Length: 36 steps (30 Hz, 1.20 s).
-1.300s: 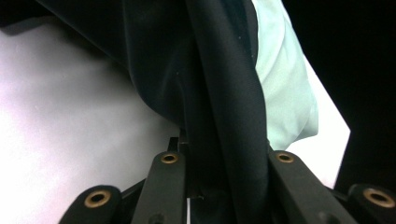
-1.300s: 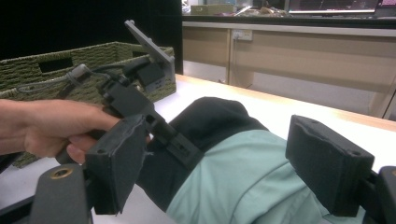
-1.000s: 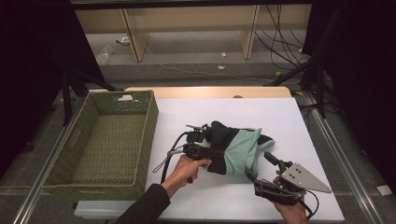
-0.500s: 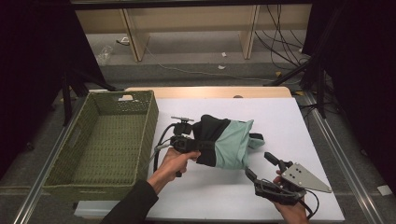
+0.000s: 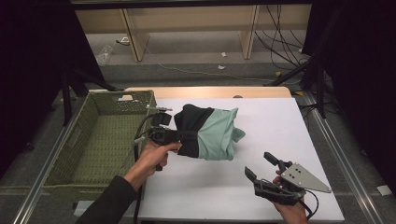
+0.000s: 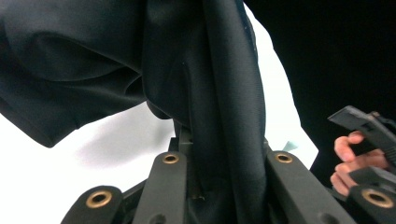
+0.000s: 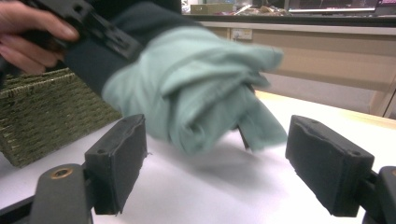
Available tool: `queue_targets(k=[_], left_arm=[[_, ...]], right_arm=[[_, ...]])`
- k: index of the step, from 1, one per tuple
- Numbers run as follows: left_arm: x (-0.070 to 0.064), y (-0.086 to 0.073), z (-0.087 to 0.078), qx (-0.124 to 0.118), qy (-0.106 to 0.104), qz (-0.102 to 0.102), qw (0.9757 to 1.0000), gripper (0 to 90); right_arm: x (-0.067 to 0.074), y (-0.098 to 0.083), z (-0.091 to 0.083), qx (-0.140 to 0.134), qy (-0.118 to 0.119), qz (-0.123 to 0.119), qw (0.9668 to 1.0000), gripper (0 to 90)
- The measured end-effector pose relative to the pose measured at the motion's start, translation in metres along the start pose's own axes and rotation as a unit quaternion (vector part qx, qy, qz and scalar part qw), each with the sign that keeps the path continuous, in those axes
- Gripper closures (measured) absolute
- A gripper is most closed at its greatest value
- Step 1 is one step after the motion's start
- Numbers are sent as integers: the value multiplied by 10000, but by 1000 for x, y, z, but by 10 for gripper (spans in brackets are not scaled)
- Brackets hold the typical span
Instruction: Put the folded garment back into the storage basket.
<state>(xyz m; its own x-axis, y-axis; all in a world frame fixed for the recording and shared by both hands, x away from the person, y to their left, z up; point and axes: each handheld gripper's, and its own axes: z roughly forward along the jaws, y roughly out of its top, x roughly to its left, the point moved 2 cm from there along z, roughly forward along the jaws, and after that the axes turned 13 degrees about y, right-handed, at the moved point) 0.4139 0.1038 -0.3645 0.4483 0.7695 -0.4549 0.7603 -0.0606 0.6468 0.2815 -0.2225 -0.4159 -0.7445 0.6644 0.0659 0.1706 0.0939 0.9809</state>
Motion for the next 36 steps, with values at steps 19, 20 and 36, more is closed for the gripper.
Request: queue_targets(k=[19, 20, 36], left_arm=[[26, 6, -68, -285, 2, -161, 9995, 760], [27, 6, -70, -305, -13, -179, 9994, 761], [58, 9, -122, -581, 160, -374, 9975, 762]], right_arm=[[0, 0, 0, 61, -2, -9, 10000, 213], [1, 0, 0, 60, -2, -3, 10000, 213], [0, -1, 2, 32, -8, 0, 10000, 213]])
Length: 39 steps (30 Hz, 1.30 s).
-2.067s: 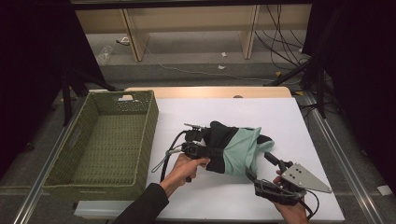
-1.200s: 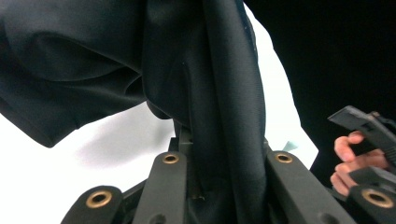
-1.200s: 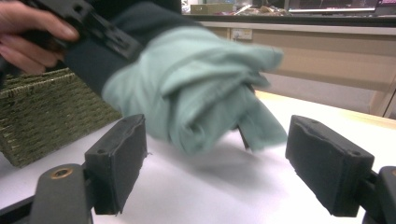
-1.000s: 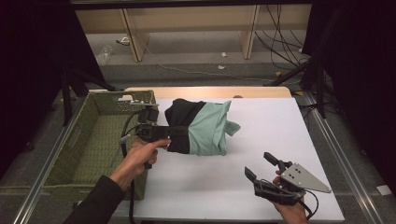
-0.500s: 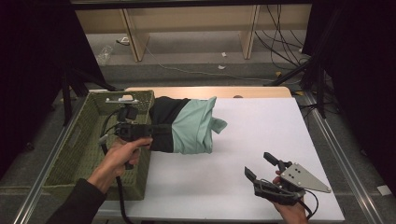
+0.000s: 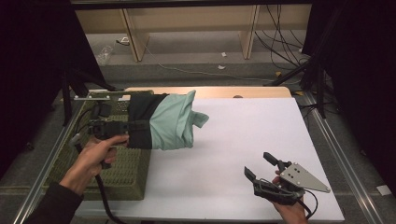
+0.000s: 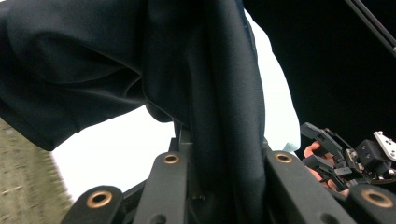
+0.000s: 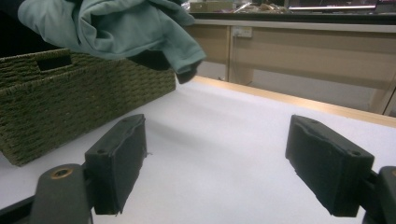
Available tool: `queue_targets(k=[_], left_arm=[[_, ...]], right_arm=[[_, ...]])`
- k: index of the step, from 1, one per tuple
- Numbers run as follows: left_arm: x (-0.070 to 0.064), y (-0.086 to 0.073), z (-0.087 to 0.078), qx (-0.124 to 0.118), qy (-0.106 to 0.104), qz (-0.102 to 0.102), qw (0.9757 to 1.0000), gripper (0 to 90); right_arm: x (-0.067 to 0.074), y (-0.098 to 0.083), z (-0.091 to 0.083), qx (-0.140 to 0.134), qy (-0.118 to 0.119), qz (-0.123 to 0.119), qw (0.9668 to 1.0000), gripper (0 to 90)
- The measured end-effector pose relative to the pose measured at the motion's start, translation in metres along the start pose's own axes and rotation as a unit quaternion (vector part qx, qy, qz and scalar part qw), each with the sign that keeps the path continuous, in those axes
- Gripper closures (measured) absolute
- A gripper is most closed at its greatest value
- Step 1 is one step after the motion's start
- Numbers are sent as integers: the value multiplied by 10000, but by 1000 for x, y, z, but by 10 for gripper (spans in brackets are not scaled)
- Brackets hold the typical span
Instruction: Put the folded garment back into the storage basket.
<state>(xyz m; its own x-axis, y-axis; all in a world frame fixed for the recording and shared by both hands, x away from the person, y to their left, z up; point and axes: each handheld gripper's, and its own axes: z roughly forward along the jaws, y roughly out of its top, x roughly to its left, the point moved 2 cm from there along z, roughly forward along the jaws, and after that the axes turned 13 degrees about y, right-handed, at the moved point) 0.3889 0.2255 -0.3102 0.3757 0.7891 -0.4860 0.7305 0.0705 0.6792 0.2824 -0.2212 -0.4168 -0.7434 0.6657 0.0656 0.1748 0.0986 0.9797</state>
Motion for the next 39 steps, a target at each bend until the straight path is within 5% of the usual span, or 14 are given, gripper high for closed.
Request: queue_targets(k=[30, 39], left_arm=[[52, 8, -95, -466, 576, -332, 9967, 762], [67, 6, -108, -533, 689, -445, 9952, 762]], right_arm=[[-1, -1, 2, 32, 1, 31, 10000, 214], [-1, -1, 2, 33, -4, 44, 10000, 214]])
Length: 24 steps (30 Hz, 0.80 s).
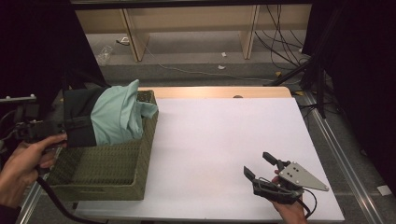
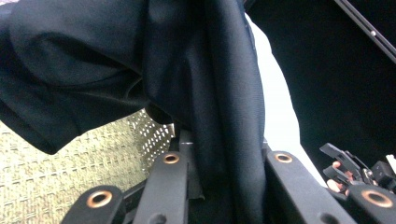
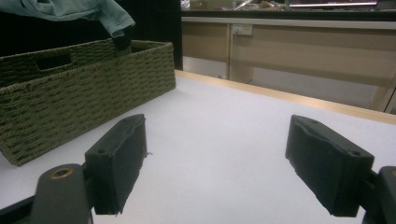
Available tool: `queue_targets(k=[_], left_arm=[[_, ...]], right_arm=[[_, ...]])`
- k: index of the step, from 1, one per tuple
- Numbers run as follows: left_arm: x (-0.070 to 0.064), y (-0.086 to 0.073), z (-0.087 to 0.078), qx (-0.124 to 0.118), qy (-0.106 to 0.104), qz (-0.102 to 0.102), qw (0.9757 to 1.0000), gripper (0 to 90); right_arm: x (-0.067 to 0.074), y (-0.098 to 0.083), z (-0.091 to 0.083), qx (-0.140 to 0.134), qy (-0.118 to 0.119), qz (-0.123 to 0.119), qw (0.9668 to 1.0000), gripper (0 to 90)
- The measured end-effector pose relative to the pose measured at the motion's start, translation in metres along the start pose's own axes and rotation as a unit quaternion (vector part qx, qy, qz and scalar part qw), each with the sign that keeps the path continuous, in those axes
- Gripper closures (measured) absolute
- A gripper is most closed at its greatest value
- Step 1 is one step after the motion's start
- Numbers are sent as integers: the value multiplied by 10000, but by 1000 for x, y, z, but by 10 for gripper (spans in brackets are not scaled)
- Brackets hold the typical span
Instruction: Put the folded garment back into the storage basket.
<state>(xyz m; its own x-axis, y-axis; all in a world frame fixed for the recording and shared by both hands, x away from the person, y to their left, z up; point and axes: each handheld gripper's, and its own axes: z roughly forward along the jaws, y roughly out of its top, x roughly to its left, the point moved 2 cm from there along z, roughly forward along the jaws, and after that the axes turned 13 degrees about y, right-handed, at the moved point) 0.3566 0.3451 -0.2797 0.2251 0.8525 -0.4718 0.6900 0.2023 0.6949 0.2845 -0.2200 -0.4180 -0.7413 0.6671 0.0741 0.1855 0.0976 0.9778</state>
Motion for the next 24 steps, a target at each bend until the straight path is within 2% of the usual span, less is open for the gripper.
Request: queue_targets(k=[8, 14, 21, 24], left_arm=[[20, -1, 4, 64, 153, -128, 9998, 762], [33, -2, 6, 157, 236, -142, 9995, 762], [50, -7, 15, 270, 392, -232, 9986, 762], [54, -10, 20, 304, 487, -206, 9981, 762]], right_arm=[[0, 0, 0, 8, -5, -13, 10000, 214], [0, 0, 0, 4, -5, -6, 10000, 214], [0, 0, 0, 4, -11, -12, 10000, 215], [0, 0, 0, 6, -16, -7, 10000, 215]])
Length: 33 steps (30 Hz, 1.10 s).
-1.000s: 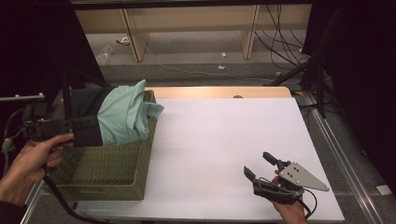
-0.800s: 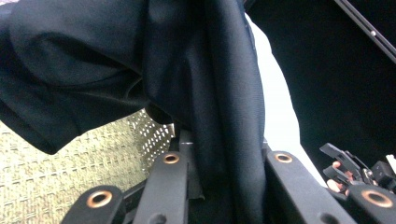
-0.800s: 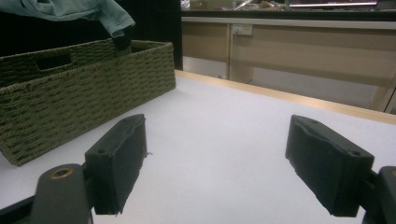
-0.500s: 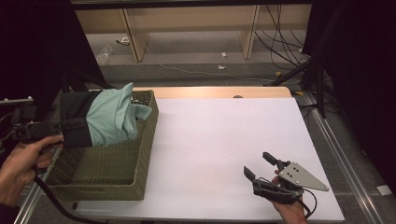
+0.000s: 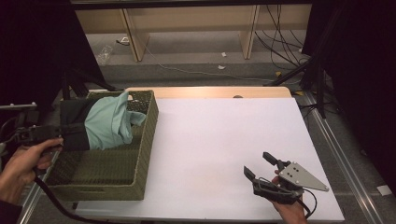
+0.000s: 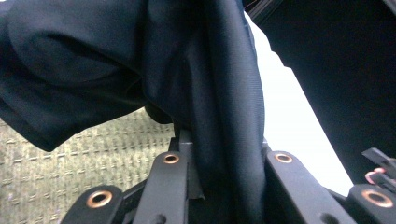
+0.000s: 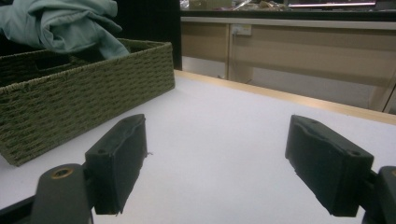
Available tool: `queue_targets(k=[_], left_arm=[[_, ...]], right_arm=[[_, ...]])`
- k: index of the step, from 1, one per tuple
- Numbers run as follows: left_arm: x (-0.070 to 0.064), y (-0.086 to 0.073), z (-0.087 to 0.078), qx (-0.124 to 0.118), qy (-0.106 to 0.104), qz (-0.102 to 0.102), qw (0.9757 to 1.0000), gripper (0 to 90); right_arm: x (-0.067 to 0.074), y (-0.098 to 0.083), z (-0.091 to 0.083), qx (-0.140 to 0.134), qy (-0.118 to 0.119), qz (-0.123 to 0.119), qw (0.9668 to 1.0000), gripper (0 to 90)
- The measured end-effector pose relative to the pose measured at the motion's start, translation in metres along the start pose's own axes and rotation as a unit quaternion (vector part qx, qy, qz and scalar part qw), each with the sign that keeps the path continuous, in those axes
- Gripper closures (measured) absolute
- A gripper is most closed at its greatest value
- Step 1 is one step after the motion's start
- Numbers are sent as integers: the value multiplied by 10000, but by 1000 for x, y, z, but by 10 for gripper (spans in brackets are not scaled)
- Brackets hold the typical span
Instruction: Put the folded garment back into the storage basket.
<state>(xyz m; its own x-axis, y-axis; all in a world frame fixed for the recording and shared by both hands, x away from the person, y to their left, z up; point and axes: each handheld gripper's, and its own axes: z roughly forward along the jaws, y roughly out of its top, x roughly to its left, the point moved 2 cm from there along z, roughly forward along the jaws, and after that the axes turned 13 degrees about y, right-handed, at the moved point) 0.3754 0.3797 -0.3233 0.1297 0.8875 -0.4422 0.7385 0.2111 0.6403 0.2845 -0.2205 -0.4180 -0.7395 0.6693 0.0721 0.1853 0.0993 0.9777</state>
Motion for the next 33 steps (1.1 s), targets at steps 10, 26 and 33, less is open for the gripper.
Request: queue_targets(k=[10, 26, 33], left_arm=[[11, -6, 17, 173, 161, -72, 9997, 762], [18, -16, 50, 534, 306, 104, 9980, 761], [20, -23, 64, 703, 312, 137, 9969, 761]], right_arm=[[0, 0, 0, -2, -1, -9, 10000, 217], [0, 0, 1, -21, 8, 5, 10000, 217], [0, 0, 1, 5, 10, 16, 10000, 217]])
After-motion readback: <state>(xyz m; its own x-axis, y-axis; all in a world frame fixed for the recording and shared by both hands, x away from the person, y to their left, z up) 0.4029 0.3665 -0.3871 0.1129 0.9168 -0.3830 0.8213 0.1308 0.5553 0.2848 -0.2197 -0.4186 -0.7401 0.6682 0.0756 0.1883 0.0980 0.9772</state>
